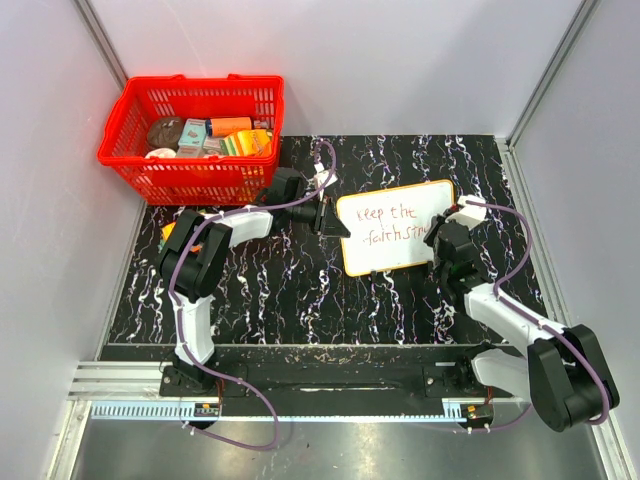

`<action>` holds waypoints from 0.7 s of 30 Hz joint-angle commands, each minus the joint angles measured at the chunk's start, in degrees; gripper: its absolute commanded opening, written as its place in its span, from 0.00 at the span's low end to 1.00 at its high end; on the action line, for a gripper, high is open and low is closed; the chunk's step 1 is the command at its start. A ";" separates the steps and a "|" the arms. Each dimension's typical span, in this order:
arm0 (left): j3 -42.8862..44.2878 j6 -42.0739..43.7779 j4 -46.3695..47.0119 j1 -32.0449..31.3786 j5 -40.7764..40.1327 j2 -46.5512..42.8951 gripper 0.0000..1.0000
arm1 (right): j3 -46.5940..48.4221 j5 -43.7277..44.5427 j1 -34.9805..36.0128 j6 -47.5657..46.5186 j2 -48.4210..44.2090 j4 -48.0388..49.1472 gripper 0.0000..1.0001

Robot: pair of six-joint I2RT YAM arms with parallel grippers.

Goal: Write a sentence on the whiteboard

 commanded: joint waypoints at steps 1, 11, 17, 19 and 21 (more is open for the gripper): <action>-2.30 8.97 -5.91 -1.67 -4.81 2.88 0.00 | 0.72 -0.88 -0.41 1.25 -0.68 -2.97 0.00; -2.30 9.06 -6.00 -1.67 -4.81 2.96 0.00 | 1.51 1.66 -0.32 1.34 -1.47 -4.99 0.00; -2.30 8.97 -6.00 -1.67 -4.80 2.96 0.00 | 3.18 3.25 -0.67 0.37 -1.21 -4.03 0.00; -2.30 8.97 -5.91 -1.67 -4.80 2.88 0.00 | 3.62 3.51 -0.76 -0.06 -0.94 -3.59 0.00; -2.30 8.97 -6.00 -1.67 -4.81 2.96 0.00 | 4.41 3.51 -0.76 -0.42 -0.33 -3.06 0.00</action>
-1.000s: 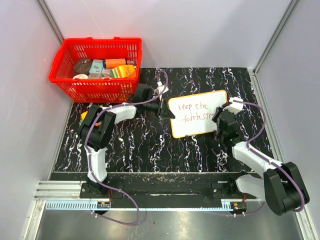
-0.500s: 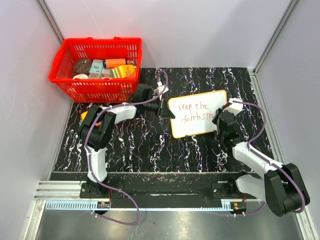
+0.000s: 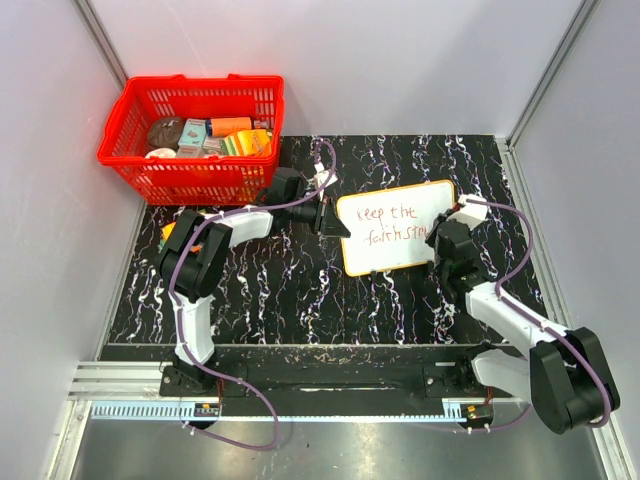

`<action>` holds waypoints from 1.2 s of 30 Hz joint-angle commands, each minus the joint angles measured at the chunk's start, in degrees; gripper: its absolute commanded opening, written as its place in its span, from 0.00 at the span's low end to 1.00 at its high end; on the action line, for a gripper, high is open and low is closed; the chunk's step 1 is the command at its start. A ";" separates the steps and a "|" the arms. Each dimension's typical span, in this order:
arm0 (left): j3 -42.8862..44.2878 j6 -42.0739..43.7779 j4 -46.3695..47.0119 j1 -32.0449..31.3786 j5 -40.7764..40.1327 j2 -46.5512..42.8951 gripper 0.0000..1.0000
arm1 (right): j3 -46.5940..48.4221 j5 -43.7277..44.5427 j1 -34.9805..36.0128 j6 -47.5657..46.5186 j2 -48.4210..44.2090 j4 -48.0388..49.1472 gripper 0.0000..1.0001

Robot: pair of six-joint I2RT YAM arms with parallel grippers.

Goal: Write a sentence on the whiteboard

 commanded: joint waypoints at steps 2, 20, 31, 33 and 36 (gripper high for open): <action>-2.30 8.95 -6.04 -1.67 -4.85 2.96 0.00 | 3.93 2.99 -0.65 -1.31 0.79 2.41 0.00; -2.21 8.95 -6.04 -1.67 -4.76 3.14 0.00 | 3.76 -3.07 -0.92 0.53 1.50 3.99 0.00; -1.25 9.91 -8.84 -1.67 -5.73 2.35 0.00 | 2.79 -4.57 -1.00 1.32 -8.77 -2.06 0.00; -0.46 11.40 -10.78 -1.58 -6.25 2.17 0.00 | 2.88 -5.36 -1.00 1.41 -12.65 -4.00 0.00; 1.04 12.37 -13.76 -1.58 -7.13 2.52 0.03 | 2.79 -6.32 -1.00 1.76 -17.04 -7.34 0.00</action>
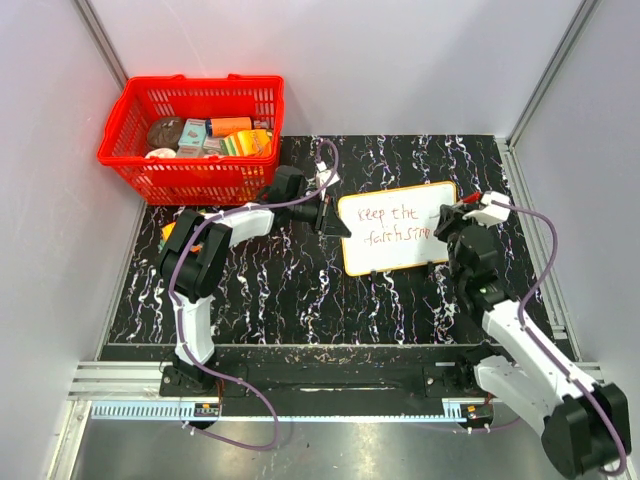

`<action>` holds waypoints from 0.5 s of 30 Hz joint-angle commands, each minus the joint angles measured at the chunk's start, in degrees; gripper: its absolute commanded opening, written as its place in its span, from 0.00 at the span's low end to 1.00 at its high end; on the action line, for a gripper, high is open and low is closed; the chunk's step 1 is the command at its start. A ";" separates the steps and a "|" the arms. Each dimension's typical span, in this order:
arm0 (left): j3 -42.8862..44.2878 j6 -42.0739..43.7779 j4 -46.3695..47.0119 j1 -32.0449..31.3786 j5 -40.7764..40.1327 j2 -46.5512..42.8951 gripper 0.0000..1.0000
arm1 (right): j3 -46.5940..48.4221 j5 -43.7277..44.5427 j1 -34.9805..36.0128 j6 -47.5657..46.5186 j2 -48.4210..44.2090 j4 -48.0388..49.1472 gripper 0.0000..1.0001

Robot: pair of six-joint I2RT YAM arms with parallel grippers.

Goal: Write a sentence on the whiteboard

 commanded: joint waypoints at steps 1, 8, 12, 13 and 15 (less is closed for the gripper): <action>0.64 10.65 -12.50 -1.47 -7.29 2.87 0.04 | -0.09 -1.89 -0.28 1.17 -5.99 -4.81 0.00; 4.17 13.01 -18.14 -1.38 -10.27 3.31 0.27 | -3.17 -3.73 -0.28 3.45 -13.11 -8.86 0.00; 5.49 15.04 -20.07 -1.38 -10.10 4.19 0.38 | -3.96 -3.74 -0.28 3.63 -15.40 -10.18 0.00; 5.40 15.30 -20.16 -1.38 -10.54 4.11 0.42 | -3.96 -3.65 -0.28 3.63 -15.66 -10.53 0.00; 5.14 15.66 -19.99 -1.38 -10.80 3.41 0.50 | -3.96 -3.74 -0.28 3.63 -16.37 -10.80 0.00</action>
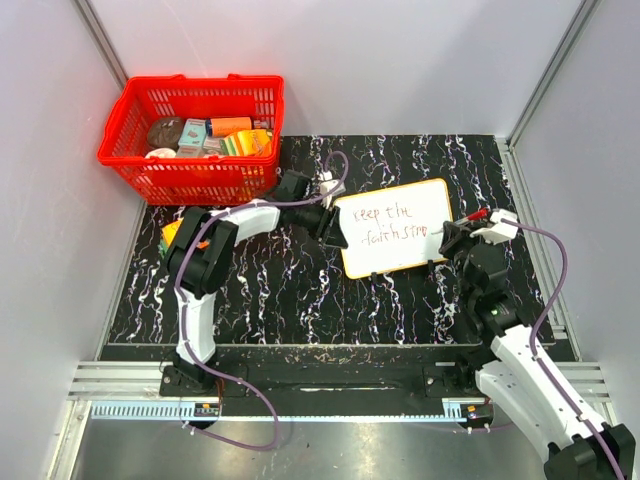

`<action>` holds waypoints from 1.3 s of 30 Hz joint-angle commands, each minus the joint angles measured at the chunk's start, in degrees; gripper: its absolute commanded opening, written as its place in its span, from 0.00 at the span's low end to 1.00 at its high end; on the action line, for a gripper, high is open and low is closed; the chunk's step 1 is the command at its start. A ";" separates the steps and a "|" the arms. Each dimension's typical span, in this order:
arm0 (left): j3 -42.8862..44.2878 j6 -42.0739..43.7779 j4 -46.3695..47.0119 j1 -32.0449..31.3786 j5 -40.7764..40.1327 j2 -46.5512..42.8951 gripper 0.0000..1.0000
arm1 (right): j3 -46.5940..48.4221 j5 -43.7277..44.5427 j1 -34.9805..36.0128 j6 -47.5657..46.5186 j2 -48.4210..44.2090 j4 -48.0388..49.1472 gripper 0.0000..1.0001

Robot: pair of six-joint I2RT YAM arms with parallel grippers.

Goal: Write a sentence on the whiteboard
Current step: Write a sentence on the whiteboard, then adjust the whiteboard on the whiteboard stand.

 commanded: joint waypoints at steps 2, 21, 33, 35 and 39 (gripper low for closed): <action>-0.92 4.64 -3.55 -0.86 -4.51 -0.11 0.64 | 0.36 -1.03 -0.26 0.83 -2.31 -1.03 0.00; 5.01 2.70 -11.61 -0.77 -23.33 -20.71 0.99 | 0.63 -4.54 -0.26 1.18 -6.10 -4.45 0.00; 46.31 15.01 -35.85 -0.86 -12.79 7.68 0.99 | 0.45 -7.18 -0.17 1.10 -8.82 -9.47 0.00; 52.21 16.94 -38.60 -0.95 -11.64 12.07 0.99 | 0.80 -7.88 -0.26 1.10 -8.91 -9.81 0.00; 55.32 19.31 -41.69 -0.86 -5.77 15.43 0.99 | 0.80 -8.67 -0.26 1.18 -8.82 -10.17 0.00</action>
